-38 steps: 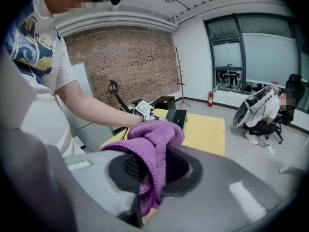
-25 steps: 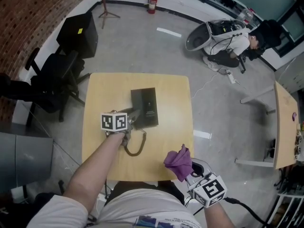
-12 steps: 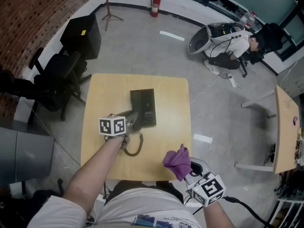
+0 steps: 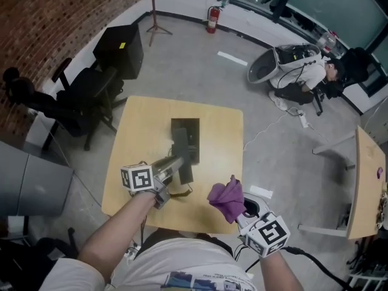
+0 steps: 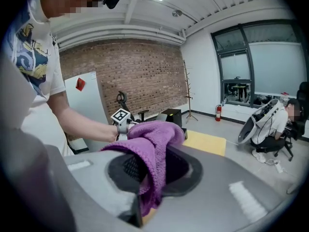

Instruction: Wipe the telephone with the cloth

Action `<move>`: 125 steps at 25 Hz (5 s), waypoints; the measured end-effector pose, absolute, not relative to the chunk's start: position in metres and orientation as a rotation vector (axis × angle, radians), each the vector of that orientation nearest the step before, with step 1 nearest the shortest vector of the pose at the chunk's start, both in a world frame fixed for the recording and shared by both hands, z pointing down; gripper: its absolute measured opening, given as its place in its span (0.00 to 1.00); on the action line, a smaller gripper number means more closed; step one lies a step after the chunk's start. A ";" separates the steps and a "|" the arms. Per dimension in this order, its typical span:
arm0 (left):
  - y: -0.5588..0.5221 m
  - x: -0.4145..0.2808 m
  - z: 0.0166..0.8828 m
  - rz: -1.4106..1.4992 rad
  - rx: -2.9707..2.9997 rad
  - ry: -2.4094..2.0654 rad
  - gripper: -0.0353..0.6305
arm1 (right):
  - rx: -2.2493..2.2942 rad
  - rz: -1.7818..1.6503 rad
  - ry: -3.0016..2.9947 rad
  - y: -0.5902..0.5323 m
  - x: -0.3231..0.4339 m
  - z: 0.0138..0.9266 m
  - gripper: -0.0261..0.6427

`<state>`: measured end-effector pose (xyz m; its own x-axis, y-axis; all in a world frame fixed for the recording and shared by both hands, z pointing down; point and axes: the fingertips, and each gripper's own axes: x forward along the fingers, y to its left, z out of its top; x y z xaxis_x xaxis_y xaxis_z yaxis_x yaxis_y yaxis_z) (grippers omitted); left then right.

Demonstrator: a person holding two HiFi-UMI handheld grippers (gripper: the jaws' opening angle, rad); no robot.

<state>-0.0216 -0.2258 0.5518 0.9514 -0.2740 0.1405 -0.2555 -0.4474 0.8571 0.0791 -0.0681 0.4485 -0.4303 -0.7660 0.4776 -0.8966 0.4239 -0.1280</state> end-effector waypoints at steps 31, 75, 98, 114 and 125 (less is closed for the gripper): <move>-0.118 0.009 0.444 -0.247 2.047 -0.329 0.17 | 1.104 0.167 -2.587 -0.107 0.069 0.395 0.10; -0.122 -0.001 0.430 -0.308 2.038 -0.275 0.17 | 0.933 -0.110 -2.380 -0.061 0.050 0.390 0.10; -0.138 -0.018 0.430 -0.328 2.021 -0.248 0.17 | 0.912 -0.164 -2.358 -0.079 0.013 0.385 0.10; -0.133 -0.033 0.403 -0.421 2.053 -0.122 0.17 | 1.097 0.110 -2.596 -0.087 0.054 0.353 0.10; -0.094 -0.024 0.391 -0.433 2.078 0.067 0.17 | 1.231 0.091 -2.705 -0.144 0.061 0.312 0.10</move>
